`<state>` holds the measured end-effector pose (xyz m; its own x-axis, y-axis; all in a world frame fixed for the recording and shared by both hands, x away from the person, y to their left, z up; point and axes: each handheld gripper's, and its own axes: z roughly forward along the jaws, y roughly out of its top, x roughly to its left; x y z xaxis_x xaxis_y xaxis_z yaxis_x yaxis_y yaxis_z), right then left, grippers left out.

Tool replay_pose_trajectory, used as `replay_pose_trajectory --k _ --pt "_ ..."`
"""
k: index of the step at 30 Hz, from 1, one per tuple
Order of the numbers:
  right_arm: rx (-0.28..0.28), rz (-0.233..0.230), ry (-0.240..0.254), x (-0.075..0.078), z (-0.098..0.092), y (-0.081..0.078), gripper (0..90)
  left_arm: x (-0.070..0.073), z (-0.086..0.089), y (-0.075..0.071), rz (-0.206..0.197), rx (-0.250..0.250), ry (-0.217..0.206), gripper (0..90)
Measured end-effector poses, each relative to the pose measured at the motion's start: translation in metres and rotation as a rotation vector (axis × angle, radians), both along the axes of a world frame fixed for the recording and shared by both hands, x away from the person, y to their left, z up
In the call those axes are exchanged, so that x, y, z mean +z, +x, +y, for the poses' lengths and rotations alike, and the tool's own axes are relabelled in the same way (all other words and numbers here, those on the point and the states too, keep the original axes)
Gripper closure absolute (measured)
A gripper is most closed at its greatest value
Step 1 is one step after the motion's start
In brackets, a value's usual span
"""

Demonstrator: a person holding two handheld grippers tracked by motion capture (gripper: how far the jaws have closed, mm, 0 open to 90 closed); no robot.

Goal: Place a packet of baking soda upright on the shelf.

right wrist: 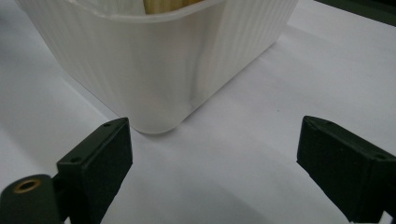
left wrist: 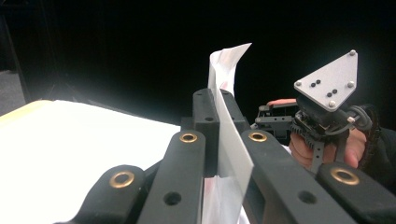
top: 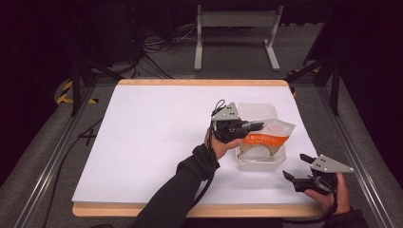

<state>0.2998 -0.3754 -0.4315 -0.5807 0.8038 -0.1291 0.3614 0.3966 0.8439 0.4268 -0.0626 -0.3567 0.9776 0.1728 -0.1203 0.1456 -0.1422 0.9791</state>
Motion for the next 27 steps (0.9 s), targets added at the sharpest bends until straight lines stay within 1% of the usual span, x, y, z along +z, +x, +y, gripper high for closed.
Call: replay_pose_trajectory --k 4,8,13,18,22,23,24,25,26,27 --pt "0.001 0.001 -0.001 0.000 0.000 0.000 11.2 0.000 0.001 0.001 0.005 0.001 0.006 89.9" --pt "0.001 0.001 -0.001 0.000 0.000 0.000 11.2 0.003 0.001 -0.001 -0.013 0.003 0.021 89.8" --pt "0.002 0.002 -0.001 0.000 0.000 0.000 11.2 0.008 -0.001 -0.005 -0.045 -0.004 0.073 88.7" --pt "0.002 0.001 -0.003 0.000 0.000 0.000 11.2 0.010 0.000 -0.007 -0.050 -0.010 0.106 88.1" --pt "0.003 0.001 -0.003 0.000 0.000 0.000 11.2 0.009 0.001 -0.007 -0.059 -0.008 0.128 84.8" --pt "0.003 0.001 -0.003 0.000 0.000 0.000 11.2 0.008 0.001 -0.007 -0.051 -0.008 0.129 84.8" --pt "0.003 0.001 -0.003 0.000 0.000 0.000 11.2 0.008 0.002 -0.007 -0.054 -0.013 0.138 84.0" --pt "0.005 0.001 -0.005 0.000 0.000 0.000 11.2 0.007 0.001 -0.007 -0.051 -0.012 0.159 82.8" --pt "0.005 0.001 -0.005 0.000 0.000 0.000 11.2 0.007 0.001 -0.007 -0.051 -0.012 0.159 81.7" --pt "0.005 0.001 -0.005 0.000 0.000 0.000 11.2 0.007 0.001 -0.008 -0.053 -0.011 0.173 81.7"
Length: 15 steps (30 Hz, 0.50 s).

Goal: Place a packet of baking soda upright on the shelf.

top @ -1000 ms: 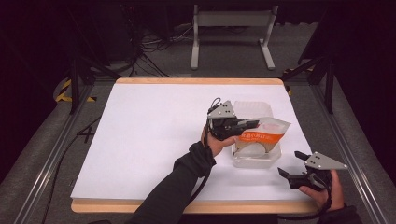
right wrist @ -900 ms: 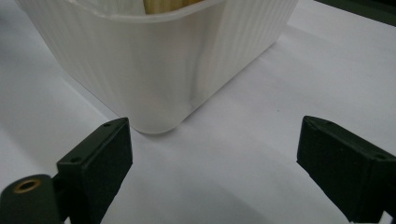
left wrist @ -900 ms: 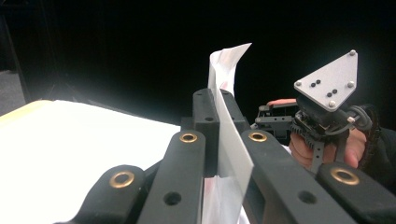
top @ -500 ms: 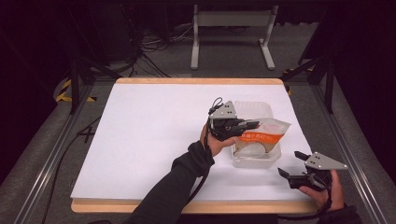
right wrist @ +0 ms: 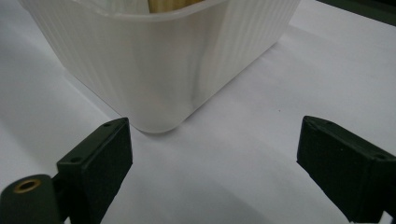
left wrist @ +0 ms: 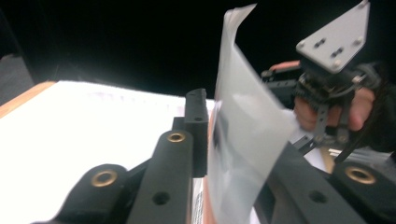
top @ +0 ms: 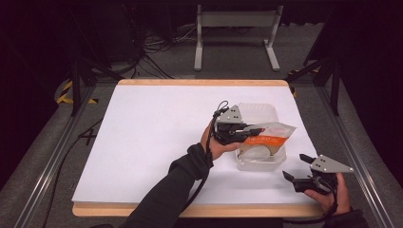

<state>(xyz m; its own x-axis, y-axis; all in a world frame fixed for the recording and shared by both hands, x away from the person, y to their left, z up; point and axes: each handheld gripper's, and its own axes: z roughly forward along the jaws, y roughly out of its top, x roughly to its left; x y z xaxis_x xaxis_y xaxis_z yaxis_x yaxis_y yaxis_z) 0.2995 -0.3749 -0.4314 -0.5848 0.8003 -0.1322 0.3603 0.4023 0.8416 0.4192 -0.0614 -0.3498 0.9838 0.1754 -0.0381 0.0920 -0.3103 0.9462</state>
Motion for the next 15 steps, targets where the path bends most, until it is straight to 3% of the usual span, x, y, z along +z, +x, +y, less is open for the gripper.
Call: replay_pose_trajectory --k 6,15 --pt "0.000 0.001 -0.001 0.0000 0.0002 0.0002 11.2 0.0013 0.0006 -0.0031 -0.028 0.011 0.039 74.6" --pt "0.001 0.002 -0.003 -0.0004 0.0002 0.0002 11.2 0.0016 0.0077 -0.0045 -0.076 0.070 0.095 46.3"
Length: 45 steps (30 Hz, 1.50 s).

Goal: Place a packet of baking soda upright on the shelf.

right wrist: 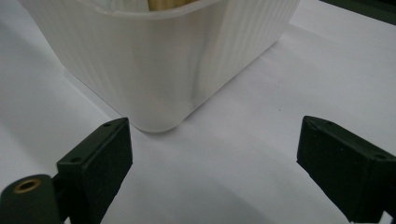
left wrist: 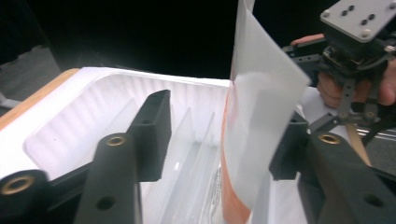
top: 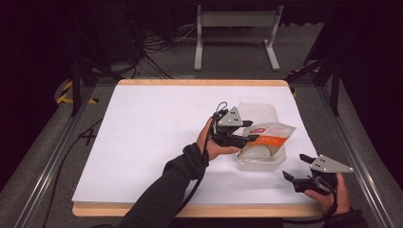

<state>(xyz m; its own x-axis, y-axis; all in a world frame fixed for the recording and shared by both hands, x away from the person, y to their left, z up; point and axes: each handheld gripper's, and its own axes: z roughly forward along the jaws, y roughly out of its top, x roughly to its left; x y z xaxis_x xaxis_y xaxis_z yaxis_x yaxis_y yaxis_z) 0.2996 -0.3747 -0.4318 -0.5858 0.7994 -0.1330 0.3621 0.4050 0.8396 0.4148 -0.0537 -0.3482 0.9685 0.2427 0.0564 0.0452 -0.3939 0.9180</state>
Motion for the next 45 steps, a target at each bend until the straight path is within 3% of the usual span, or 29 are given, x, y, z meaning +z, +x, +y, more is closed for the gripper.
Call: replay_pose_trajectory --k 6,11,17,20,31,36,45 --pt "0.000 0.001 -0.004 0.000 0.000 0.000 11.1 -0.002 0.006 0.000 -0.011 0.043 0.049 30.2" --pt "-0.001 -0.001 -0.005 0.000 0.000 0.000 11.1 -0.004 0.009 -0.003 -0.063 0.093 0.129 19.8" --pt "0.000 -0.004 -0.008 0.000 0.001 0.000 11.0 -0.008 0.015 -0.006 -0.086 0.098 0.172 11.5" --pt "-0.001 -0.007 -0.008 0.001 0.000 -0.001 11.0 -0.008 0.021 -0.009 -0.107 0.109 0.188 9.4" --pt "0.004 -0.016 -0.013 0.002 0.002 -0.001 10.7 -0.005 0.049 -0.012 -0.128 0.148 0.190 6.5" --pt "0.004 -0.016 -0.016 0.002 0.002 -0.002 10.6 -0.006 0.062 -0.015 -0.162 0.170 0.216 6.0" --pt "0.007 -0.016 -0.021 0.002 0.004 -0.002 10.6 -0.014 0.081 -0.016 -0.163 0.195 0.262 6.0"
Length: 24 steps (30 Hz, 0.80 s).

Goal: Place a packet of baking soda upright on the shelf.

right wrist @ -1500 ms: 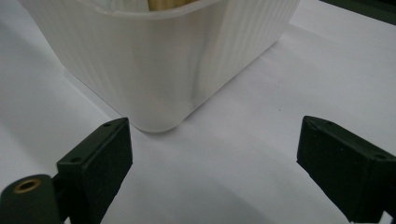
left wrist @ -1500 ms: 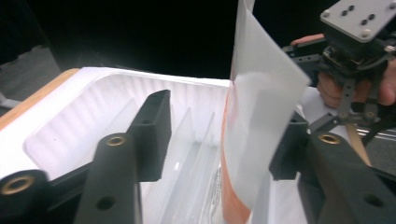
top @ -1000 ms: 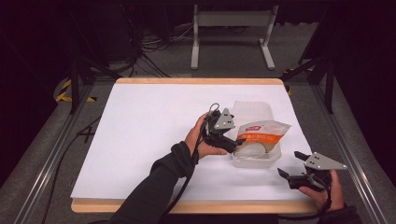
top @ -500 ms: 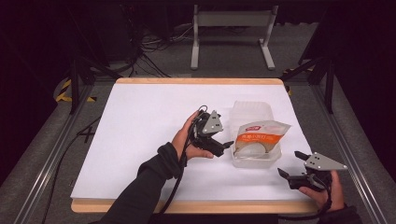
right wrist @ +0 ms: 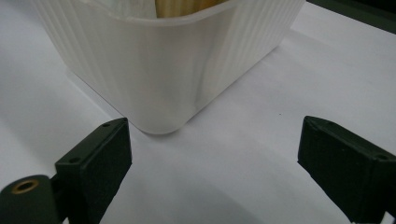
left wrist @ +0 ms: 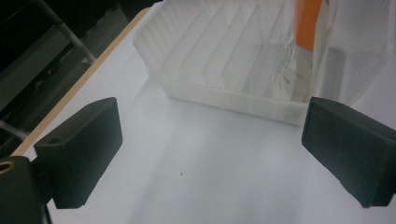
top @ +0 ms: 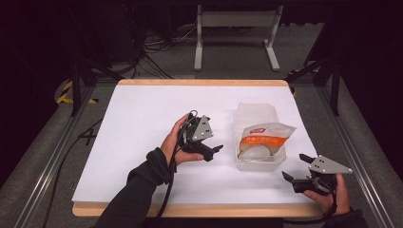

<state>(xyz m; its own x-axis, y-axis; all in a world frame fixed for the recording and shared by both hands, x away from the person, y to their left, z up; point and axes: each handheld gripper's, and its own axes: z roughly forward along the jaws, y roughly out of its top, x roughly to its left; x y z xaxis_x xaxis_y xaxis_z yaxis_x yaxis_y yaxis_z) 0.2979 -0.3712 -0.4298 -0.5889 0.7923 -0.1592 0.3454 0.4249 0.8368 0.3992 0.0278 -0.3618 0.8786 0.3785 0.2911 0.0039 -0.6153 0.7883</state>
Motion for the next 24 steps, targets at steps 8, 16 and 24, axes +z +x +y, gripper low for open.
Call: replay_pose_trajectory --k 8,16,24 --pt "0.000 0.001 -0.004 -0.001 0.000 0.000 10.6 -0.006 0.018 0.001 0.007 0.028 0.027 6.7" --pt "0.001 0.002 -0.008 -0.001 0.001 0.000 10.6 -0.014 0.041 0.000 0.003 0.073 0.047 6.7" --pt "0.003 0.003 -0.013 -0.001 0.002 0.000 10.6 -0.024 0.064 -0.004 0.018 0.105 0.058 6.7"
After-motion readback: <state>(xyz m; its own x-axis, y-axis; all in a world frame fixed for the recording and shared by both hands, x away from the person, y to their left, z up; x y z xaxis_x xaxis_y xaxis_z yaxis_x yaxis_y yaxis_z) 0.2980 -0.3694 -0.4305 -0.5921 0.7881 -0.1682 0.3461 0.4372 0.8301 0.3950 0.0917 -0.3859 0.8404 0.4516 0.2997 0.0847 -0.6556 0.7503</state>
